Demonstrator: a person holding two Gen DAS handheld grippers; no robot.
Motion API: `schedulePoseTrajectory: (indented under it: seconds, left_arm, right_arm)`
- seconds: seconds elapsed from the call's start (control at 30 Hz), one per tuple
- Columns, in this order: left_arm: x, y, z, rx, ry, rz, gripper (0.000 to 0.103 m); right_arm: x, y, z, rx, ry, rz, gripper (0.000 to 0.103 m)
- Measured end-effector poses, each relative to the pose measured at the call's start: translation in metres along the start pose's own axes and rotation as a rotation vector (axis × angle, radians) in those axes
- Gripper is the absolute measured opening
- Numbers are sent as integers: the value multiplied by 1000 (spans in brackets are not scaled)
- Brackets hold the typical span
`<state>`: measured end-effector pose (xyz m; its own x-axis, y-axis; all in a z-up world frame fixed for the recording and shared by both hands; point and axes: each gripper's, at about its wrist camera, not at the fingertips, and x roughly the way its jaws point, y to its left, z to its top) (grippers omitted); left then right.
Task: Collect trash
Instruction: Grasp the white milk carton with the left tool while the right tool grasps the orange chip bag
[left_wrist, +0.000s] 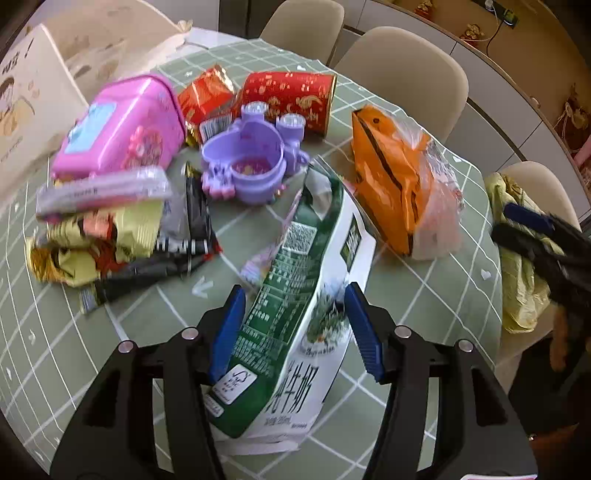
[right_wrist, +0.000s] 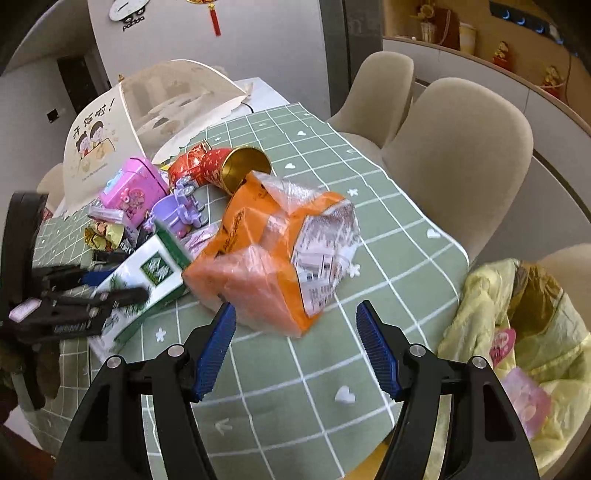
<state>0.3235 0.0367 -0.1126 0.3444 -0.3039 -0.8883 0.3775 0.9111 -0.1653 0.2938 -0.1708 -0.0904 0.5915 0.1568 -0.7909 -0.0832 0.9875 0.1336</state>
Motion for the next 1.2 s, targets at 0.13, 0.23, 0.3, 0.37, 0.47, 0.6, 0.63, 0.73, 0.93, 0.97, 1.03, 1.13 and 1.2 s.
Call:
schedulePoseTrajectory:
  seconds: [0.13, 0.23, 0.3, 0.37, 0.47, 0.6, 0.63, 0.73, 0.93, 0.97, 1.03, 1.13, 1.2]
  left_arm:
    - [-10, 13, -10, -55, 4, -26, 40]
    - [-22, 36, -20, -130, -8, 12, 38]
    - [-32, 54, -28, -185, -24, 31, 38]
    - [-41, 70, -37, -228, -37, 27, 38]
    - [-51, 84, -48, -276, -60, -2, 38]
    - [-58, 85, -50, -294, -85, -25, 43]
    - [-59, 84, -50, -294, -89, -28, 43]
    - [-62, 80, -50, -287, -91, -24, 44]
    - [-55, 79, -45, -295, -94, 20, 47]
    - [-54, 80, -44, -305, -92, 21, 47]
    - [-49, 80, -43, -314, -86, 18, 47]
    - [-37, 80, -38, -329, -56, 27, 47]
    - [-30, 82, -37, -367, -32, 3, 48]
  right_arm:
    - [21, -6, 18, 48, 5, -9, 64]
    - [34, -9, 27, 79, 10, -18, 64]
    - [45, -11, 32, 98, 22, -16, 64]
    - [58, -11, 34, 117, 46, -10, 64]
    - [73, -8, 35, 132, 71, -17, 64]
    - [84, 0, 35, 127, 85, -18, 64]
    - [85, 2, 35, 120, 87, -18, 64]
    - [87, 7, 34, 94, 93, -22, 64]
    - [65, 5, 35, 72, 19, -23, 64]
    - [60, 2, 34, 76, 3, -29, 64]
    - [57, -7, 31, 106, 6, -13, 64]
    - [58, -18, 25, 145, 36, 20, 64]
    - [58, -22, 22, 156, 43, 25, 64]
